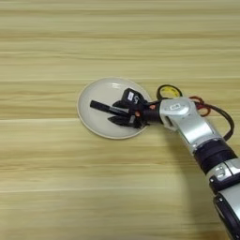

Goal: Move the objects on the table

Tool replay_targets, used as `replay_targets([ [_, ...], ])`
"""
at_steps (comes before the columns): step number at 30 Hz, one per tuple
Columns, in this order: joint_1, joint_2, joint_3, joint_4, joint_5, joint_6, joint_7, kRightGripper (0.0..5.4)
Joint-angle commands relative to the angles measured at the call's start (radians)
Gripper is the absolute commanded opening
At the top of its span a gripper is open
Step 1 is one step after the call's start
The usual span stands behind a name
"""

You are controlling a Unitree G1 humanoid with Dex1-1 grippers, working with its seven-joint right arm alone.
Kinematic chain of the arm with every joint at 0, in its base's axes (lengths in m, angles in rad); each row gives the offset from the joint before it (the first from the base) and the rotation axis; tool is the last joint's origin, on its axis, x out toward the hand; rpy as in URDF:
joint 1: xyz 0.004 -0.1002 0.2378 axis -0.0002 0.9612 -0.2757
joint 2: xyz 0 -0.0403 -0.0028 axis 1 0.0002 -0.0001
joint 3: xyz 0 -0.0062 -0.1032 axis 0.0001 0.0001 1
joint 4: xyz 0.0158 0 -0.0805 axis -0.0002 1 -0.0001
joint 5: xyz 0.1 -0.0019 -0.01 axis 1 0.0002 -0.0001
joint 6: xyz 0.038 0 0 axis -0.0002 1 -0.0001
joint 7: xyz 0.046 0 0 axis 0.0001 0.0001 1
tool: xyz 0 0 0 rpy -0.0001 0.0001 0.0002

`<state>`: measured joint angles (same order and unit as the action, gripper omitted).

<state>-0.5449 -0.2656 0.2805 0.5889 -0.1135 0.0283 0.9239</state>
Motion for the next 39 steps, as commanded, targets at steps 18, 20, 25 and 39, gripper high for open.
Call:
replay_targets([
  [18,-0.076,-0.013,-0.02,-0.05,0.011,-0.021,-0.015,0.96],
  [20,-0.076,-0.015,-0.023,-0.061,0.014,-0.018,-0.013,0.96],
  [25,-0.079,-0.02,-0.038,-0.098,0.027,-0.009,-0.007,0.96],
  [39,-0.113,-0.066,-0.128,-0.191,0.072,0.022,-0.016,0.96],
])
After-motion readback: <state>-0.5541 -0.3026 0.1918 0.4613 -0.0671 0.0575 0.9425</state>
